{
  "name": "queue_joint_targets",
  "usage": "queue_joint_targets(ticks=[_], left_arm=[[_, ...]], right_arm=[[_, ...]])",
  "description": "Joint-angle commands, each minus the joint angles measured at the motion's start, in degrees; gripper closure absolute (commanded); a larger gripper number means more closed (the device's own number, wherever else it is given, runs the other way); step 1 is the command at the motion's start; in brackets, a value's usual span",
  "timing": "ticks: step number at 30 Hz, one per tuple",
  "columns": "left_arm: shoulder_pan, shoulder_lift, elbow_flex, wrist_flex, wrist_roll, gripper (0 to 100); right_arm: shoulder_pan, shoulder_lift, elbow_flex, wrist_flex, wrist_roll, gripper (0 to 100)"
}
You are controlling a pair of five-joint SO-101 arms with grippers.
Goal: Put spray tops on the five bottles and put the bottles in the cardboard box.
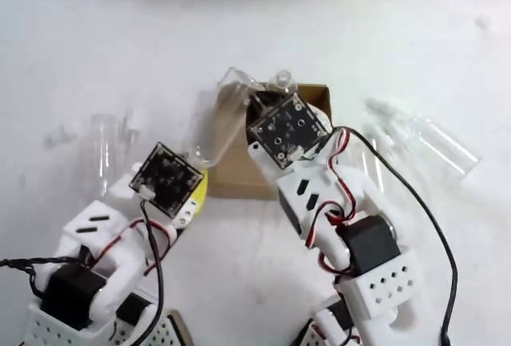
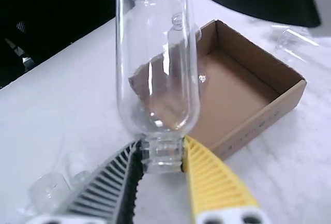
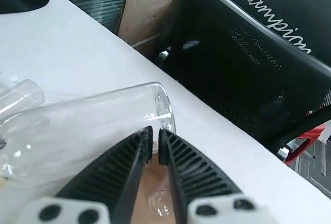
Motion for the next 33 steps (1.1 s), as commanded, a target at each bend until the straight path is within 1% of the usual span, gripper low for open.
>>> queue_joint_targets(ticks=[1, 3, 5, 11, 14, 20, 27, 30, 33], left_arm=[[3.47, -0.84, -3.16, 0.18, -1.14, 98], [6.02, -0.84, -3.08, 0.35, -1.14, 98], [7.25, -0.84, -3.08, 0.35, -1.14, 98], [7.87, -1.01, -3.96, 1.05, -1.05, 98], [7.60, -4.97, -4.57, 2.29, -0.88, 98], [7.34, -18.24, -3.43, 2.55, -1.14, 98], [7.34, -17.80, -2.29, 2.20, -1.14, 98], [7.08, -17.63, -2.29, 2.11, -1.23, 98], [3.30, -17.80, -2.11, 0.88, -0.88, 98]], right_arm=[[-2.07, -4.09, -4.40, -1.01, -3.25, 98.2], [-2.15, -5.05, -4.75, -1.54, -6.15, 98.2], [-2.15, -3.47, -4.13, -2.51, -7.38, 98.2], [-1.71, 6.02, -2.99, -3.21, -7.56, 98.2], [-1.71, 8.66, -2.99, -1.45, -7.74, 98.2], [-2.24, 9.10, -2.90, 2.77, -8.09, 98.2], [-2.59, 8.84, -0.62, 1.54, -7.82, 98.2], [-1.27, 7.52, -1.93, 1.71, -8.09, 98.2], [-1.27, 4.09, -2.11, 1.80, -8.09, 98.2]])
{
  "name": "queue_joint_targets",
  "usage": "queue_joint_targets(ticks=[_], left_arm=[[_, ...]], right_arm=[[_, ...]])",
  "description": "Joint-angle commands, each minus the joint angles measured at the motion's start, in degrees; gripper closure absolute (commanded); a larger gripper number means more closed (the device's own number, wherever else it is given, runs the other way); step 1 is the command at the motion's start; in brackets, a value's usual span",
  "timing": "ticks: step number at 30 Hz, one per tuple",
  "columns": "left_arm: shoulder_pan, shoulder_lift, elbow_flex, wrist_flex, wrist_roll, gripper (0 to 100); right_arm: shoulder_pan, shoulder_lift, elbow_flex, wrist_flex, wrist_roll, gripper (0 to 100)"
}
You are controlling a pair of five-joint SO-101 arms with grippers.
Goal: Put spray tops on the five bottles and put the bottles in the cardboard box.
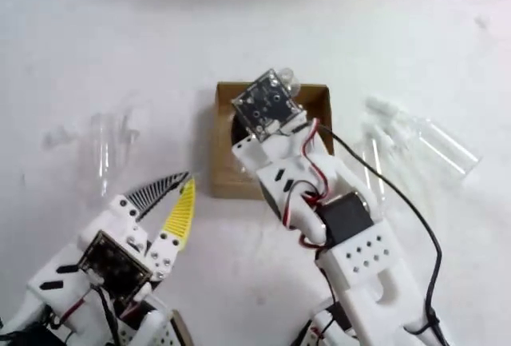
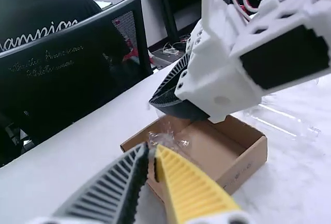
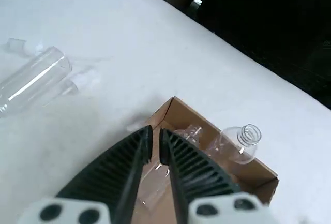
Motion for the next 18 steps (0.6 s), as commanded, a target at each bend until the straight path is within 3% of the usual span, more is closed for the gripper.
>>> queue_joint_targets(ticks=[1, 9, 18], left_arm=[[-5.41, 0.57, -0.53, -2.55, -0.26, 98], [-14.46, 0.48, 6.51, -10.90, 4.22, 98], [-22.90, 0.75, 17.49, -24.26, 6.51, 98]], right_arm=[[0.13, -4.88, -2.11, -0.31, -0.44, 98.2], [0.22, -7.87, -2.46, 3.21, -0.35, 98.1], [0.13, 18.24, -17.67, 12.35, -0.53, 98.1]])
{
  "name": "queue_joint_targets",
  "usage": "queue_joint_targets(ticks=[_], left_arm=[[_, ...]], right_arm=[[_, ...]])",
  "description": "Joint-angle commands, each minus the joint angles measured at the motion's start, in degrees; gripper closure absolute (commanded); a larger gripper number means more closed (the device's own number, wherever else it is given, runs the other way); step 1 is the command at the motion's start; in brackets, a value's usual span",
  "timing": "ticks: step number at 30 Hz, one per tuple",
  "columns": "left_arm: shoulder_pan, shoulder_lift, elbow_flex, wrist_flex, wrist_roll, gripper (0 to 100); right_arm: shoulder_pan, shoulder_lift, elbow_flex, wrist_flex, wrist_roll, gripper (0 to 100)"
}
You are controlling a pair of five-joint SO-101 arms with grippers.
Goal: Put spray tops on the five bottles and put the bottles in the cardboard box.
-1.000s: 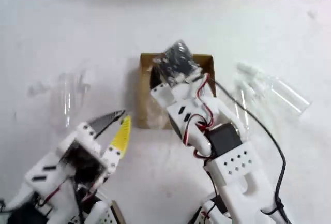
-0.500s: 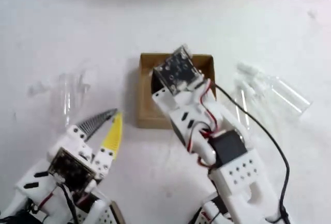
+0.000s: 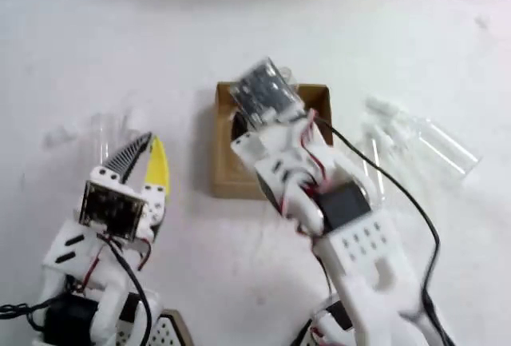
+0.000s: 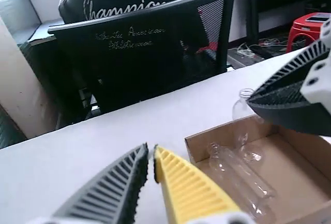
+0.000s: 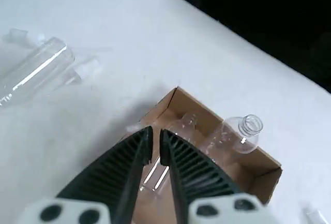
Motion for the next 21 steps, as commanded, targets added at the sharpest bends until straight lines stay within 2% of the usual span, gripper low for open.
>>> queue_joint_targets(ticks=[1, 4, 9, 11, 21], left_arm=[[-4.97, 0.75, 3.52, -7.12, 4.48, 98], [-8.48, 0.48, 5.89, -9.85, 7.56, 98], [-12.79, 0.48, 9.76, -14.59, 9.41, 98], [-13.14, 0.48, 10.37, -15.47, 9.58, 98], [-12.97, 0.48, 10.37, -15.47, 9.23, 98]], right_arm=[[0.31, 11.03, -9.41, 5.05, -1.05, 98.0], [0.75, 19.03, -13.36, 7.87, -6.15, 96.2], [2.33, 29.05, -15.30, 7.96, -11.96, 82.6], [2.33, 32.13, -15.30, 6.81, -12.92, 80.0], [2.07, 41.89, -15.30, 2.77, -12.92, 79.7]])
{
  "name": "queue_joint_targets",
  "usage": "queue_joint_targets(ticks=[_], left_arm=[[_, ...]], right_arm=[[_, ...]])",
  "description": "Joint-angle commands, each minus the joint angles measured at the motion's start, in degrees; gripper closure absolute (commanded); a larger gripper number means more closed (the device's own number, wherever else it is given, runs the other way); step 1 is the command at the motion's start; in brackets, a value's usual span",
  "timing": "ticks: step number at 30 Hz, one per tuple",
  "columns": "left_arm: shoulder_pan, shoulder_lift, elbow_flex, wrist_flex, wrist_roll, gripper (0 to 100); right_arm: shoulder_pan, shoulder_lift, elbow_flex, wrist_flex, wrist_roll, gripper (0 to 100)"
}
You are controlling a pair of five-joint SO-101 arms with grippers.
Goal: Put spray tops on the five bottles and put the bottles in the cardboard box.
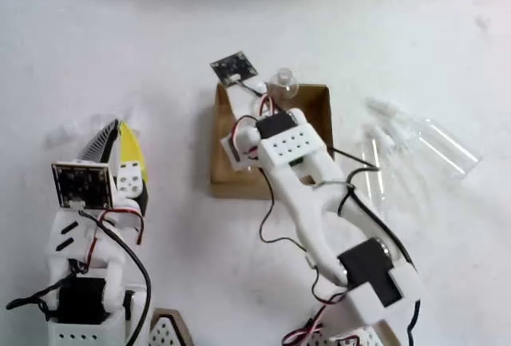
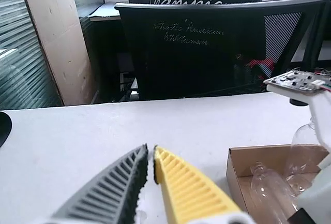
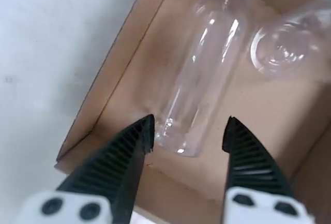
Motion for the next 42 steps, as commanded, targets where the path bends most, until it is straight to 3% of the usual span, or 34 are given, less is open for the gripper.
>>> queue_joint_targets(ticks=[1, 23, 28, 30, 42], left_arm=[[-0.40, -0.66, -0.26, -1.76, 0.44, 98], [-0.31, -0.66, -0.35, -1.32, 0.44, 98], [-0.31, -0.66, -0.35, -1.32, 0.35, 98], [-0.31, -0.66, -0.35, -1.32, 0.35, 98], [-0.31, -0.66, -0.18, -1.49, 0.35, 98]], right_arm=[[0.31, 1.01, -2.55, -1.80, -0.44, 79.7], [0.57, 14.20, -4.75, -8.48, 0.00, 80.3], [0.31, 17.10, -6.95, -8.31, 0.09, 94.7], [0.22, 17.10, -7.03, -8.31, 0.09, 98.6], [0.13, 6.55, -9.05, 1.01, 0.09, 95.8]])
